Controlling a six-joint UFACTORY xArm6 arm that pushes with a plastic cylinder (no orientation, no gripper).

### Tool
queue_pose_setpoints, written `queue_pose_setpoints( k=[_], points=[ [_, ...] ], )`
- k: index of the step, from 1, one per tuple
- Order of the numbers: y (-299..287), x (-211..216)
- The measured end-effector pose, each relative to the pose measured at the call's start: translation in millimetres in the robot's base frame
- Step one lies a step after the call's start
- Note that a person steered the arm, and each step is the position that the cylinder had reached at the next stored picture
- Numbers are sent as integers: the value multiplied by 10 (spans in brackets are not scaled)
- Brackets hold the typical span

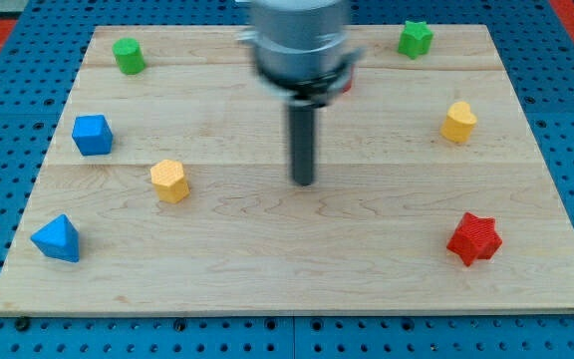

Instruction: Move your arm towards the yellow heart

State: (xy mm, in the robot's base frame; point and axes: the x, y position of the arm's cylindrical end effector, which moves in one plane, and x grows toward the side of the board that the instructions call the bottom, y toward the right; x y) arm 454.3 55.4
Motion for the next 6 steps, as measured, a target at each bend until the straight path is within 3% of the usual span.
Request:
queue_pose_setpoints(
  k=[1, 3, 4, 5, 6],
  points=[
    [1075, -158],
    [2555, -365],
    [2410, -700],
    [1686, -809],
    [1315, -671]
  ],
)
